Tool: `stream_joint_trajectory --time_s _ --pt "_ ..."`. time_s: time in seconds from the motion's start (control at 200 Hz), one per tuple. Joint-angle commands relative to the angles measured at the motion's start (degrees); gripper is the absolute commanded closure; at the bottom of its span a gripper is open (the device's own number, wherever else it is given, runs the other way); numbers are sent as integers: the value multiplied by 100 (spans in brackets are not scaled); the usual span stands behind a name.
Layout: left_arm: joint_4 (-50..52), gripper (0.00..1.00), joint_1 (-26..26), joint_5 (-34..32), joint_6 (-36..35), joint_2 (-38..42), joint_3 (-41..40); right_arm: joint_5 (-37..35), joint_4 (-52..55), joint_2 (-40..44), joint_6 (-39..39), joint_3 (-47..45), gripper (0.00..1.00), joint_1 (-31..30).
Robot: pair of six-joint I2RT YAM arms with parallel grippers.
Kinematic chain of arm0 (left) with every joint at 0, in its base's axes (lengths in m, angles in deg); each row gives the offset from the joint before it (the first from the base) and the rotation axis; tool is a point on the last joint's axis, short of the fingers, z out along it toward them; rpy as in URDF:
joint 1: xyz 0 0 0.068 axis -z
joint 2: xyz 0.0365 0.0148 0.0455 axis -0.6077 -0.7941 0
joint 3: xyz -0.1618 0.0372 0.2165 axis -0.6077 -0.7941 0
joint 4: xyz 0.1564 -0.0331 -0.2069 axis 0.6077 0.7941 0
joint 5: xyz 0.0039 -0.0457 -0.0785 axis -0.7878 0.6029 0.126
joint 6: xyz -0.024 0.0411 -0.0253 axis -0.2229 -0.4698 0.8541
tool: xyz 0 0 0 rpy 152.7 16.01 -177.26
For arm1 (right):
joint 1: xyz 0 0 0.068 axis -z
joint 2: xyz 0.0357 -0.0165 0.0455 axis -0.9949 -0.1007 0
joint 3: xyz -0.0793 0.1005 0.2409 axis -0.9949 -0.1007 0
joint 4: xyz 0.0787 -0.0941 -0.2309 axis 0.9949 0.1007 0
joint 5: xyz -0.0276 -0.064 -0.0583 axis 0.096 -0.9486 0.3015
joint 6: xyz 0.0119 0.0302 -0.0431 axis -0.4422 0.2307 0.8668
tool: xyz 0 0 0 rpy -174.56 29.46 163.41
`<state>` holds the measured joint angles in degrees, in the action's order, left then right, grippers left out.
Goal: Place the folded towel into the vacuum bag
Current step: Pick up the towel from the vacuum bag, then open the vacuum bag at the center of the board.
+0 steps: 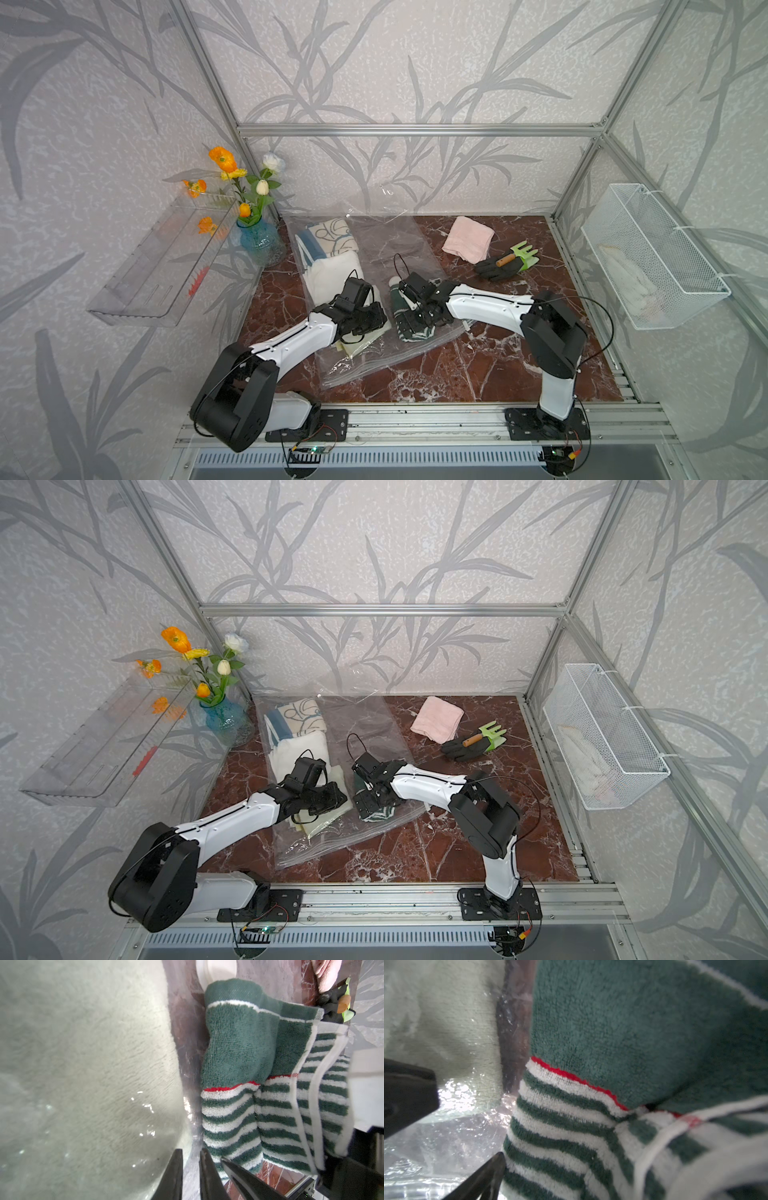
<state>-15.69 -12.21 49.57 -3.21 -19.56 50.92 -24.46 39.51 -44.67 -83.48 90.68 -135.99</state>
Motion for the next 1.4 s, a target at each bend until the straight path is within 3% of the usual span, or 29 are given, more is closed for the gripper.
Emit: stream_joint_trajectory --time_s 0.0,0.145,0.19,0.285,0.41,0.48,0.58,0.725,0.835,0.985,1.1,1.395 --pt "371 83 -124 -163 -172 398 -53 -66 604 -568 -14 241 1 -211" --pt "636 82 -157 -263 -224 777 -9 -977 1573 -1198 43 732 0 -368" --pt "645 82 -158 -210 -275 843 2 -1084 1690 -1281 101 761 6 -369" --pt "744 82 -165 -77 -389 884 101 -1388 1808 -1254 262 777 28 -369" --pt "1003 75 -54 -124 -566 882 279 -1679 1591 -866 554 723 75 -300" --pt "1091 68 88 -256 -714 956 340 -1616 1354 -463 731 634 88 -211" --pt "1345 57 491 -529 -1124 984 586 -1021 1020 363 744 292 97 129" --pt "2041 46 1475 -1008 -1831 449 1244 525 555 1759 428 -609 100 1007" --pt "2217 40 2135 -1210 -2051 -127 1536 1490 104 2239 243 -1271 100 1544" --pt "2612 28 2908 -1710 -2413 -1021 2092 1572 39 1905 349 -1399 100 1901" --pt "3133 24 3406 -2535 -2714 -1648 2553 1608 -114 1758 344 -1430 100 2195" --pt "3621 32 3751 -3820 -3051 -2736 3001 1724 180 2261 479 -1555 100 2619"
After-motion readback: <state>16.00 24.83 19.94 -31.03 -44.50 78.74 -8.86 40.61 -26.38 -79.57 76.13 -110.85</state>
